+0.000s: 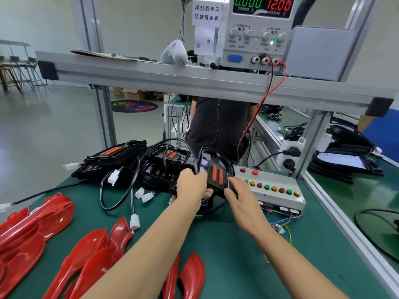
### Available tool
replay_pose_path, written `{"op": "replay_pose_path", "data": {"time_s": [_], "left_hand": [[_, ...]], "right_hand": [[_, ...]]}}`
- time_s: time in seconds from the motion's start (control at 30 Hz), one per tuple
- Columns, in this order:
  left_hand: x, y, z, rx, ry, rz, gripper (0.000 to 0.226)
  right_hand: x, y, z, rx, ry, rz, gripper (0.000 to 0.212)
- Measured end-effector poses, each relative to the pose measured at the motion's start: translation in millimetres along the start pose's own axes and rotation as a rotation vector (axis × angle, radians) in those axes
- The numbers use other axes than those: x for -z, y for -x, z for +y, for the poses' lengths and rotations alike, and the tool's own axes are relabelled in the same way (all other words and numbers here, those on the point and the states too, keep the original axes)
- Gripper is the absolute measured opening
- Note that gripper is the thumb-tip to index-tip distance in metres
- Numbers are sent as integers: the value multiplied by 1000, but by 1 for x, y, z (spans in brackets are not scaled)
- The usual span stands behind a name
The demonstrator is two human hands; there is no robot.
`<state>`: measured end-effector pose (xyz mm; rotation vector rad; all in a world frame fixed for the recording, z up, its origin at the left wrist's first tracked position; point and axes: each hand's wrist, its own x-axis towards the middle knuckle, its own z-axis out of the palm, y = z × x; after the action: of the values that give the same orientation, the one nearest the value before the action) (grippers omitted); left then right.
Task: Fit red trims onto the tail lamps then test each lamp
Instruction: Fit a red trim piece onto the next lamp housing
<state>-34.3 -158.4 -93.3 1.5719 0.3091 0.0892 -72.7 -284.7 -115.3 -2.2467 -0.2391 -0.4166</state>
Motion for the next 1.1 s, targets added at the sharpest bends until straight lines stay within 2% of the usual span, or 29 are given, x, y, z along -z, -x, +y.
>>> {"op": "replay_pose_path", "data": {"time_s": [0.03, 0.1, 0.17, 0.2, 0.27, 0.37, 0.47, 0.57, 0.73, 0.83, 0.93, 1.1], "left_hand": [[0, 6, 1, -9, 57, -8, 10], [1, 19, 6, -22, 165, -33, 15], [2, 33, 11, -37, 249, -76, 17], [2, 39, 13, -45, 277, -108, 18], [2, 52, 16, -57, 300, -200, 20], [4, 66, 19, -55, 298, -367, 19], [10, 66, 16, -62, 199, -543, 22], [13, 64, 9, -63, 24, -730, 24], [11, 54, -3, 5, -5, -721, 12], [7, 50, -11, 7, -6, -765, 19], [2, 51, -18, 33, -40, -847, 24], [-7, 52, -35, 126, -161, -859, 13]], "right_hand": [[2, 1, 0, -41, -53, 61, 20], [10, 4, -2, -213, -241, 126, 33], [19, 6, -7, -407, -610, 84, 42], [24, 7, -8, -455, -806, 36, 36], [34, 12, -12, -506, -1100, -18, 29], [49, 22, -9, -480, -1298, -36, 39], [61, 36, -2, -505, -1294, -12, 42], [71, 49, 7, -559, -1271, 100, 37], [84, 77, 25, -632, -1210, 246, 31], [93, 92, 37, -667, -1221, 297, 26], [101, 107, 48, -703, -1244, 287, 34], [104, 132, 62, -822, -1222, 235, 34]]}}
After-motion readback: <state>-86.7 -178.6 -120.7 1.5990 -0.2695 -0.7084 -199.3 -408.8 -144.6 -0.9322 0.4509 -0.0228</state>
